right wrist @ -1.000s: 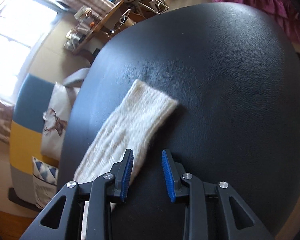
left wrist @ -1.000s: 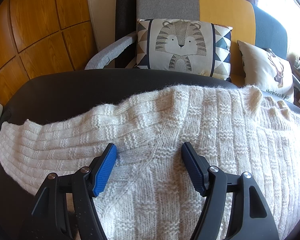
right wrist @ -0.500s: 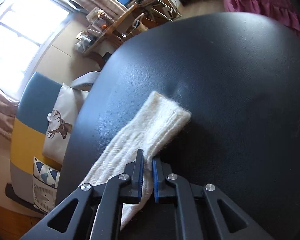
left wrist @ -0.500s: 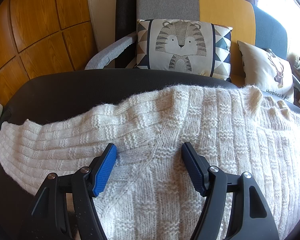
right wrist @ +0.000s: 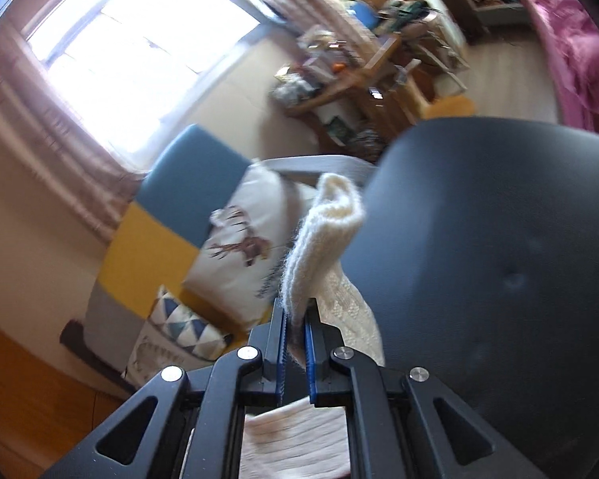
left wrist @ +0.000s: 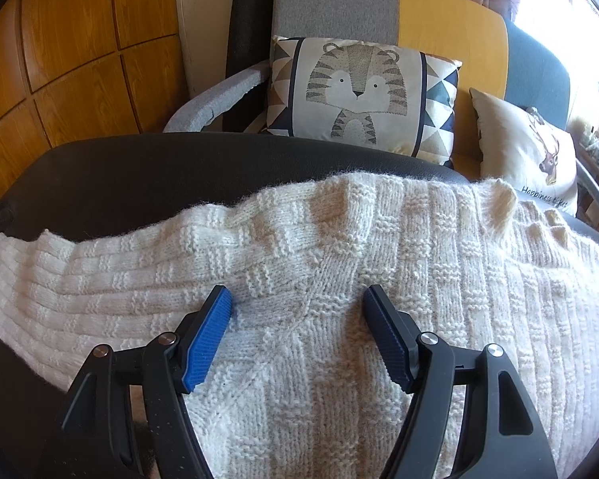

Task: Fold clothes
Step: 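Grasp the sleeve cuff with the right tool and lift it, then carry the sleeve across the sweater body with the right tool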

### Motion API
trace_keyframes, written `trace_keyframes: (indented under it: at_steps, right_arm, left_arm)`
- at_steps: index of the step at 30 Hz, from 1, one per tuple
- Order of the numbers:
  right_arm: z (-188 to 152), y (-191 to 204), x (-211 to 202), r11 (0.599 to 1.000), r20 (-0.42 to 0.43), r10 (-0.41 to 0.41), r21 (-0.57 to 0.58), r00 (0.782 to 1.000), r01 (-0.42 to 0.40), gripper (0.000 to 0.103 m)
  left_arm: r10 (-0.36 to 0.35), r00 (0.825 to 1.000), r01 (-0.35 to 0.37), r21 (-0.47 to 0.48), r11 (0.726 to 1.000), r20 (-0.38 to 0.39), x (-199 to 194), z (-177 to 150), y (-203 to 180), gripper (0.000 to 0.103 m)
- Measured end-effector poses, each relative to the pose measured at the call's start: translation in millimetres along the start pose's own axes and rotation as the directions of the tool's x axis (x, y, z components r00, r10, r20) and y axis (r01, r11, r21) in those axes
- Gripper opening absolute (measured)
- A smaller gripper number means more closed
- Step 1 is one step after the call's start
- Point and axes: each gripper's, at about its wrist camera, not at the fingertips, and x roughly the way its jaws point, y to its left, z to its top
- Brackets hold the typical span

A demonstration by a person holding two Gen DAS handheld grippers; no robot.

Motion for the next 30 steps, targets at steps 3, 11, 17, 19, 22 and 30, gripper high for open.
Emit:
trace_keyframes:
  at_steps: [3,11,17,19,22,30]
  right_arm:
    - [-14.4,50.9,3.3,0.996,-0.025,0.061,-0.065,0.998,-0.062,0.006]
    - [-95.9,170.4,20.0,0.935,-0.156,0.118,-0.316,0.981,-0.163,0.006]
    - [-175.9,204.6,48.3,0.906,-0.262,0.112,-0.369,0.959,-0.206,0.006]
    - [-203.5,211.1,57.1,0.903,-0.294,0.109,-0.371,0.95,-0.218,0.006]
    - [-251.2,224.1,70.8,0.874,-0.331,0.092,-0.425,0.939,-0.236,0.006]
    - [-370.2,230.5,99.2,0.809,-0.451,0.029,-0.514,0.892,-0.286,0.006]
  left_arm:
    - [-0.037,0.999,0.037,0.006,0.999,-0.023,-3.0,3.6,1.7,0.072]
    - [-0.268,0.961,0.266,-0.036,0.963,-0.065,-49.7,-29.7,22.2,0.072]
    - [-0.352,0.936,0.349,-0.082,0.933,-0.013,-63.0,-61.1,36.1,0.072]
    - [-0.368,0.93,0.365,-0.102,0.925,-0.008,-60.4,-60.4,39.3,0.072]
    - [-0.373,0.928,0.371,-0.104,0.923,-0.003,-58.8,-59.3,39.1,0.073]
    - [-0.418,0.908,0.417,-0.13,0.9,0.015,-59.2,-60.4,46.7,0.075]
